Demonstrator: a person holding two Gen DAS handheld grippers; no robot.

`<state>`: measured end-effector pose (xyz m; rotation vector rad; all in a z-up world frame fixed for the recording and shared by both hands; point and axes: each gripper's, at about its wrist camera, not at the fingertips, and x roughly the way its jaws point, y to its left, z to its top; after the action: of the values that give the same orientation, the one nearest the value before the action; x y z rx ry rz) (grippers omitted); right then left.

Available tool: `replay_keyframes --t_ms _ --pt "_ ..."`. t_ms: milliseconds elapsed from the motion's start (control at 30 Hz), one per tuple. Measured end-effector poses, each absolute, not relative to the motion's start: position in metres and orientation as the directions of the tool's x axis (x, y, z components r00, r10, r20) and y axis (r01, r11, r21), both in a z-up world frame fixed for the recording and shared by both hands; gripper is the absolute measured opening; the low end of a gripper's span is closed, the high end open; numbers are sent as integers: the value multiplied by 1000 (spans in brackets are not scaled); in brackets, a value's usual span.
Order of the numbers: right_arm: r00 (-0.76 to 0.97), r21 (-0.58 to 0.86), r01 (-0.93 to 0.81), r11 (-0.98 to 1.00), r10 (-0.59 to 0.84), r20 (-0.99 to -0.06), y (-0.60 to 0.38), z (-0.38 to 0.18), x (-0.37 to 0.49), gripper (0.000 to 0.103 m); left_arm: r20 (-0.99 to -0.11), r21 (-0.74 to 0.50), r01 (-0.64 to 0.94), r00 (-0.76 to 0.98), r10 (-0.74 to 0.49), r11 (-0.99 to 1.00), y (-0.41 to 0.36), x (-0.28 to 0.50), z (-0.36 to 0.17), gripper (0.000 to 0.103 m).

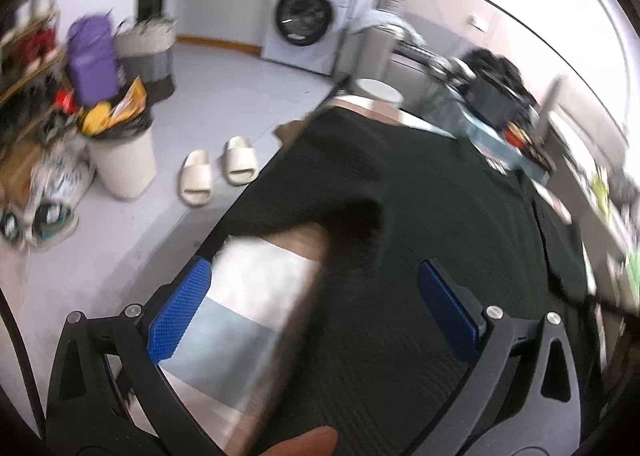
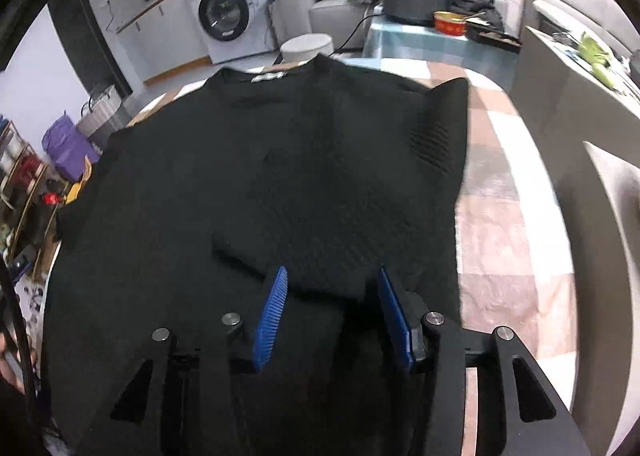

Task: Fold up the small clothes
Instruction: 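Grasp the other sleeve with the left gripper and fold it across the back, then lay the sleeve down and open the left gripper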

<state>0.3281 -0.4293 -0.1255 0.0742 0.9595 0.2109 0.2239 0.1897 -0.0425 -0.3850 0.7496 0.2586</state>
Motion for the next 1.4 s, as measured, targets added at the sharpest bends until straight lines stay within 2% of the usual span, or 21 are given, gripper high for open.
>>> replay_keyframes --t_ms 67,167,267,333,433,533,600,633,667,700,833,1000,1400 --pt "567 177 -144 974 228 -791 -433 -120 319 51 -711 -320 -390 701 53 863 214 230 -43 100" --pt "583 200 -144 969 247 -774 -434 -112 306 53 -739 -431 -422 672 -44 798 248 243 -51 79" --pt "602 219 -153 964 267 -752 -434 -105 293 54 -740 -525 -440 659 -135 729 267 250 -65 68" --pt "606 229 -160 960 279 -745 -434 -100 286 54 -730 -583 -436 652 -207 686 274 256 -77 67" --pt "615 235 -176 956 293 -732 -430 -94 277 54 -737 -608 -468 633 -238 641 280 267 -96 66" --pt "620 245 -183 952 305 -723 -428 -93 271 54 -742 -587 -488 644 -188 646 277 275 -99 59" --pt "620 253 -184 950 312 -720 -427 -92 268 54 -747 -572 -498 644 -164 652 275 283 -103 36" --pt "620 254 -185 949 313 -719 -428 -93 267 54 -755 -559 -504 637 -153 658 274 289 -106 28" --pt "621 253 -185 950 312 -719 -428 -93 265 54 -760 -548 -508 634 -142 665 274 292 -108 12" --pt "622 253 -182 950 311 -719 -429 -94 264 54 -764 -534 -509 632 -128 675 272 297 -109 5" --pt "617 264 -162 951 306 -725 -433 -100 260 55 -750 -495 -509 660 -50 704 265 305 -100 3" --pt "617 280 -144 949 307 -724 -440 -105 256 55 -688 -463 -462 726 22 757 252 310 -62 2" --pt "611 297 -132 946 314 -727 -447 -110 248 57 -632 -453 -380 775 10 806 225 307 -17 2"
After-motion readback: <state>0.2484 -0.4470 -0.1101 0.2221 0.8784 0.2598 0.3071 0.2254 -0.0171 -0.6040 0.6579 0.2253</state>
